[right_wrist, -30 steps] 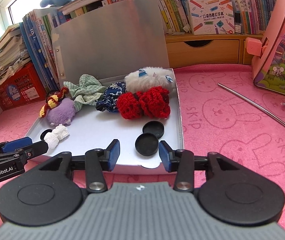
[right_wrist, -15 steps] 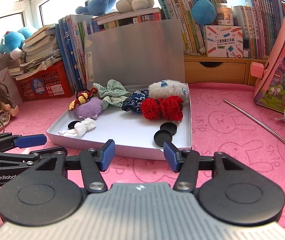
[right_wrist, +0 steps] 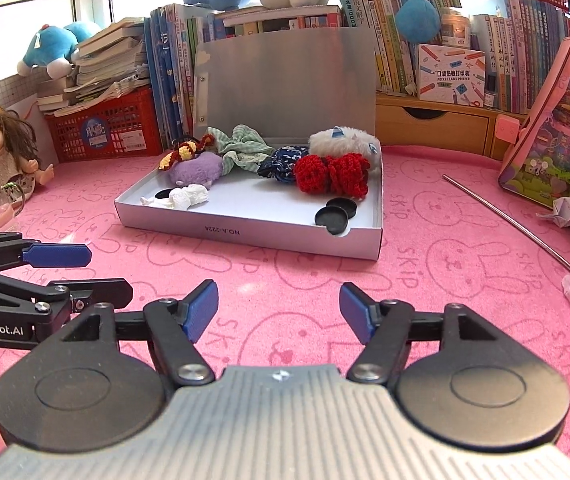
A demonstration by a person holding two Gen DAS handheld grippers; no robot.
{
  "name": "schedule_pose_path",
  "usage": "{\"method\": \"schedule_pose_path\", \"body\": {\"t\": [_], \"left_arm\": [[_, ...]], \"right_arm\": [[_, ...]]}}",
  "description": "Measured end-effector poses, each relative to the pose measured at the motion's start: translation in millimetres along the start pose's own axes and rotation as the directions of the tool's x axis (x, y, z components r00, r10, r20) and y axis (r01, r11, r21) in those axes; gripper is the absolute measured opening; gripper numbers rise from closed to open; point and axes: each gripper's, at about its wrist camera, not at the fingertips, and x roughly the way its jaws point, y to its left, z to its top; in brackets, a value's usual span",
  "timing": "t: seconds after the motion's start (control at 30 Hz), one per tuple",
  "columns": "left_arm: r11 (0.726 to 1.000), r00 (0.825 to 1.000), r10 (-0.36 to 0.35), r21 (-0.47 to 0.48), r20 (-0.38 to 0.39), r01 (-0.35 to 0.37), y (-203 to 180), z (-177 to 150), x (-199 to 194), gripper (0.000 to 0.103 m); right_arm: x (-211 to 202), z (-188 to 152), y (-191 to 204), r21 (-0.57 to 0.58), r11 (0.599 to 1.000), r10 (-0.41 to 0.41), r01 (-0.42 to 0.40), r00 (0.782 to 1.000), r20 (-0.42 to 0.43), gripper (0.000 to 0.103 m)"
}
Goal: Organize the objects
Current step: 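Move the left tool to a black lid while the right tool reaches the clear plastic dome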
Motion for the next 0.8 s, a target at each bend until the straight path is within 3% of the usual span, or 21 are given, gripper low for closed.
{"method": "schedule_pose_path", "body": {"t": [0.8], "left_arm": [[0.999,0.997,-0.030,-0.027,-0.068,0.028,-9,-47,-18,0.082]], "right_arm": [[-48,-57,27,-0.067,0.996,0.055,-0.055,0.998,0.001,0.088]]}}
